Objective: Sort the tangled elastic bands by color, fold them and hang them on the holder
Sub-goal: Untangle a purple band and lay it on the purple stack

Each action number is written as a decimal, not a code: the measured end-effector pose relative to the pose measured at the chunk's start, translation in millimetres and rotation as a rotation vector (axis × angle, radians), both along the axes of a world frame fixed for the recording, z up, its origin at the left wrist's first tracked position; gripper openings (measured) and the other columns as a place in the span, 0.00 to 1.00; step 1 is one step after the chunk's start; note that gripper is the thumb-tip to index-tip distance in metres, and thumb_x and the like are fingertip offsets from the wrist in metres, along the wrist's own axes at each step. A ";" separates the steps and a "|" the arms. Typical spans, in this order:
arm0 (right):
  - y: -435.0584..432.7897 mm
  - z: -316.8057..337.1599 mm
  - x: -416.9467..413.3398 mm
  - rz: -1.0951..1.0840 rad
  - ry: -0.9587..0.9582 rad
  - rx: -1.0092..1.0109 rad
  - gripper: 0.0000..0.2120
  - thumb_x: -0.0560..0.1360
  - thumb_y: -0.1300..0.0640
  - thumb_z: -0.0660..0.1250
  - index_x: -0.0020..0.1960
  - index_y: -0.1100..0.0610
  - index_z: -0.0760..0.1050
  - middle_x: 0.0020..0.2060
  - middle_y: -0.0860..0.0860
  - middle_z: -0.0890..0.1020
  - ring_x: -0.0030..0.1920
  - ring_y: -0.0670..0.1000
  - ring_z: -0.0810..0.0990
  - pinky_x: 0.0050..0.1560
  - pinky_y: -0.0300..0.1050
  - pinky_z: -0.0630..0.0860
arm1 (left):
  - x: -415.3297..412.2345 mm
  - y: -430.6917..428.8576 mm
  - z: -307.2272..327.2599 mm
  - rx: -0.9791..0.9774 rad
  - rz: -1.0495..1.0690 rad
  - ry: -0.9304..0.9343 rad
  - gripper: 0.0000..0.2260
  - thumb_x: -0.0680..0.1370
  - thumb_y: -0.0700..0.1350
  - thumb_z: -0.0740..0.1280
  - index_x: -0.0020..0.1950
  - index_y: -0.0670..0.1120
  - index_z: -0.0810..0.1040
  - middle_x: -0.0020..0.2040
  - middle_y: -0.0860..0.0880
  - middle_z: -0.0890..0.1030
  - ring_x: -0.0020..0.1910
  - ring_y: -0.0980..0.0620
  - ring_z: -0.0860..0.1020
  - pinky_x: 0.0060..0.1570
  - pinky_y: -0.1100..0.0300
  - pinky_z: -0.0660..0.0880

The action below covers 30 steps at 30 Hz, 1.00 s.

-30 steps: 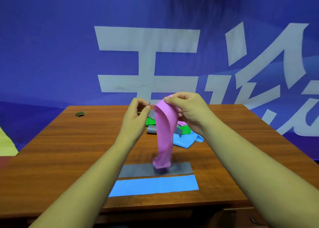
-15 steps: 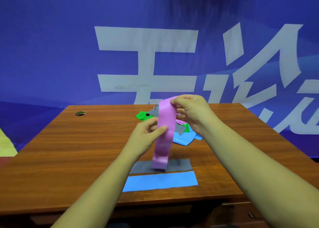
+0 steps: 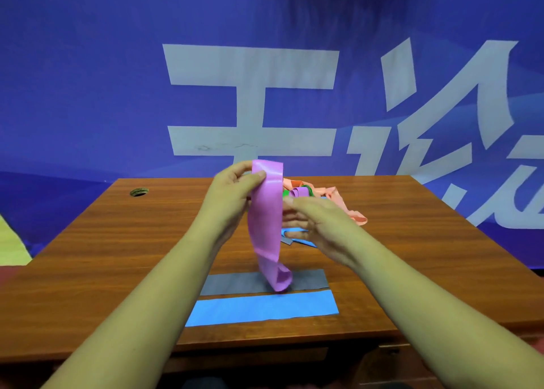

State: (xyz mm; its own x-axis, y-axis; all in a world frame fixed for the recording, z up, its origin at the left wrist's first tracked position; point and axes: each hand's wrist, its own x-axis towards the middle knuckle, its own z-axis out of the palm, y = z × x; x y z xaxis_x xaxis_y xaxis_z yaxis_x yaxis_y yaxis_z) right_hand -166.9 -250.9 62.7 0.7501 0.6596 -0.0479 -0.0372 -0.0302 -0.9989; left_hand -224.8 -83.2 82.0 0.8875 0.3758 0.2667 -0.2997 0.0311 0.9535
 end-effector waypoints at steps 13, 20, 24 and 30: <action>1.1 4.1 -3.1 -0.226 -0.176 0.045 0.07 0.75 0.64 0.70 0.44 0.68 0.76 0.36 0.58 0.77 0.34 0.49 0.79 0.33 0.42 0.79 | -1.3 2.0 -33.7 0.080 -0.072 0.317 0.23 0.79 0.62 0.61 0.53 0.42 0.78 0.38 0.45 0.81 0.40 0.48 0.80 0.48 0.52 0.78; 5.6 11.8 4.5 -0.295 -0.059 0.130 0.05 0.75 0.63 0.68 0.42 0.63 0.77 0.39 0.59 0.78 0.39 0.55 0.77 0.36 0.44 0.77 | -15.7 -9.4 -40.9 0.125 -0.166 0.081 0.24 0.71 0.43 0.75 0.61 0.48 0.67 0.42 0.43 0.84 0.41 0.50 0.80 0.47 0.60 0.78; 1.1 14.6 4.8 -0.313 -0.007 0.162 0.08 0.76 0.65 0.67 0.39 0.60 0.78 0.36 0.57 0.80 0.35 0.54 0.79 0.33 0.43 0.78 | -16.5 -10.0 -41.8 0.326 -0.292 0.000 0.17 0.74 0.30 0.70 0.59 0.43 0.76 0.52 0.51 0.82 0.48 0.55 0.78 0.52 0.63 0.76; -6.8 11.5 14.7 -0.263 -0.030 -0.022 0.04 0.76 0.62 0.69 0.43 0.63 0.78 0.32 0.56 0.80 0.31 0.52 0.80 0.34 0.44 0.78 | -5.7 -8.7 -40.5 0.349 -0.054 -0.052 0.10 0.75 0.33 0.71 0.52 0.46 0.81 0.48 0.51 0.84 0.44 0.59 0.80 0.46 0.67 0.75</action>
State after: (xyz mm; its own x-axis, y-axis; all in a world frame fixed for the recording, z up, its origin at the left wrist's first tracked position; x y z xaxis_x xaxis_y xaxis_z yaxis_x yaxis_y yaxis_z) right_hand -152.1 -257.8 74.2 0.8967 0.4412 -0.0352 -0.0170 -0.0452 -0.9988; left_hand -230.5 -91.9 41.4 0.8854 0.2069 0.4162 -0.3552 -0.2764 0.8930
